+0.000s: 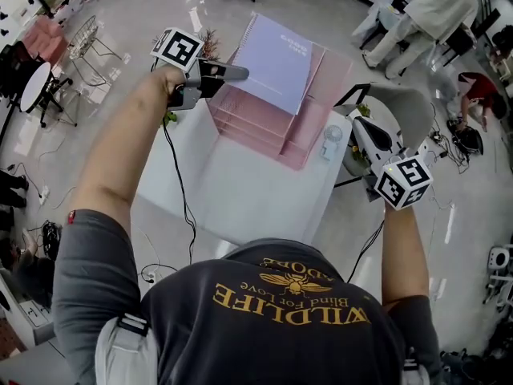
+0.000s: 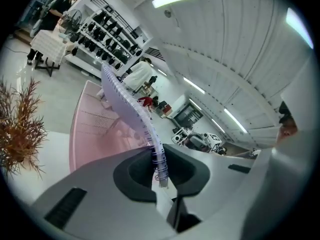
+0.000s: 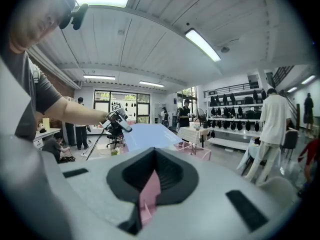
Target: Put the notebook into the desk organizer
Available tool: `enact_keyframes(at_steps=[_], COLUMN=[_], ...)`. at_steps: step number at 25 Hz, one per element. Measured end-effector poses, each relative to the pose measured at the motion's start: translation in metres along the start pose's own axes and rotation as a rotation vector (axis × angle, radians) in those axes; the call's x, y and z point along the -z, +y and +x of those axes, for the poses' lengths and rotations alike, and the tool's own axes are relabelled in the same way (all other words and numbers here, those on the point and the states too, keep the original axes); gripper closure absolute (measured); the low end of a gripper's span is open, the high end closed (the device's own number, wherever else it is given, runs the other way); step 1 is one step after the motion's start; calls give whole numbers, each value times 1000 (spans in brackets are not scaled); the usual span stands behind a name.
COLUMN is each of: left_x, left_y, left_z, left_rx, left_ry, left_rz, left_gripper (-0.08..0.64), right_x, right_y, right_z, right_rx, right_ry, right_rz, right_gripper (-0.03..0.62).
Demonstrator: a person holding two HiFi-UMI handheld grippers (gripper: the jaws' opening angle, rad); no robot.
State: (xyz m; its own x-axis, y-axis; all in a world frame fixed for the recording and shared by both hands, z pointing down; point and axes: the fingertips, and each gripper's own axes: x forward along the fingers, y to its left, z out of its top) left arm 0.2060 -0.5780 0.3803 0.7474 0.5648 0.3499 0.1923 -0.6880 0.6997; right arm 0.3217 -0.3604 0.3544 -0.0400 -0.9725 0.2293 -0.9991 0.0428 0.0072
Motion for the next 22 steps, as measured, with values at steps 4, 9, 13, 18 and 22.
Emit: enact_keyframes(at_steps=[4,9,13,18,22], left_x=[4,12,26,42,43], left_y=[25,51,71,88,97], left_z=[5,2,2,8,14], left_rx=[-63,-222,-378,-621,-828], left_ry=[53,169,284,467,562], left_rz=[-91,-114,-108,60,256], left_gripper=[509,507,478,455,420], right_x=[2,6,10,11,11], right_y=[2,6,8,8,10], right_z=[6,9,6,6,4], right_rx=[-7,-8,-4,2,3], right_ry=[10,24,35,46,50], right_rz=[0,3,4,1,-7], right_gripper=[592,592,592,592,592])
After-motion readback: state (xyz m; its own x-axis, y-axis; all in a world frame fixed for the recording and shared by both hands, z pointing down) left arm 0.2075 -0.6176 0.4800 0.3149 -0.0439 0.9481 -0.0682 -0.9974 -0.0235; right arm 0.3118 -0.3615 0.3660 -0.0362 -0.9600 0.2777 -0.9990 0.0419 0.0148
